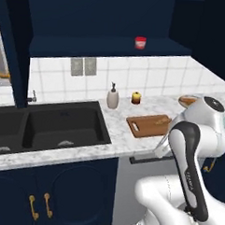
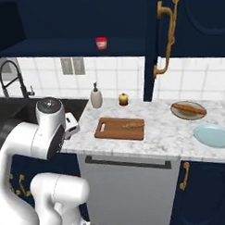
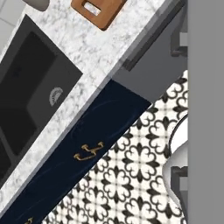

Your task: From the different types of pastries on the counter, select a croissant and place it on the cutting board. Then retrieve a jar of jam from the cabinet and place it alongside the croissant on the cutting board.

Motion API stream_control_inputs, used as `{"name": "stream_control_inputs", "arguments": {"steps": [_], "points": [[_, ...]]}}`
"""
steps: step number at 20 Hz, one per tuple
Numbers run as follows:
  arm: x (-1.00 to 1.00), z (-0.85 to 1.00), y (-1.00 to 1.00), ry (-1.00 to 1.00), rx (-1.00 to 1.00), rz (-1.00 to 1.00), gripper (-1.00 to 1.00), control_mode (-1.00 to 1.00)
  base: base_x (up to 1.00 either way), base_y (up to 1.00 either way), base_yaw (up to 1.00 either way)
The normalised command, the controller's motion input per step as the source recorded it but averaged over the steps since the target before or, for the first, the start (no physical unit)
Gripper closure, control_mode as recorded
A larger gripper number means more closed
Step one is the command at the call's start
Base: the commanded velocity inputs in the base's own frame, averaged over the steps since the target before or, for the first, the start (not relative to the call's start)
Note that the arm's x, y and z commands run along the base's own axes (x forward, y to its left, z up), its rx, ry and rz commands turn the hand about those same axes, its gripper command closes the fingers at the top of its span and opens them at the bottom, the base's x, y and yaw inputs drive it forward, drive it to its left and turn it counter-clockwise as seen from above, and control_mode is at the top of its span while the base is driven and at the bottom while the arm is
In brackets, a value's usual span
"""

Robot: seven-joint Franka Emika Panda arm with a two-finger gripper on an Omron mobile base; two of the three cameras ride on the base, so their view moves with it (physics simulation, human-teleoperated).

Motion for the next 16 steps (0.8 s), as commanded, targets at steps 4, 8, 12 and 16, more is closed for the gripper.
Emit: {"name": "stream_control_inputs", "arguments": {"steps": [4,8,12,16], "points": [[0.00,0.00,0.00,0.00,0.00,0.00,-1.00,1.00,0.75,0.00,0.04],[0.00,0.00,0.00,0.00,0.00,0.00,-1.00,1.00,0.46,-0.01,0.15],[0.07,-0.09,0.00,0.00,0.00,0.07,-1.00,-1.00,0.18,0.00,0.08],[0.00,0.25,0.00,-0.12,0.00,-0.04,-1.00,-1.00,0.00,0.00,0.00]]}}
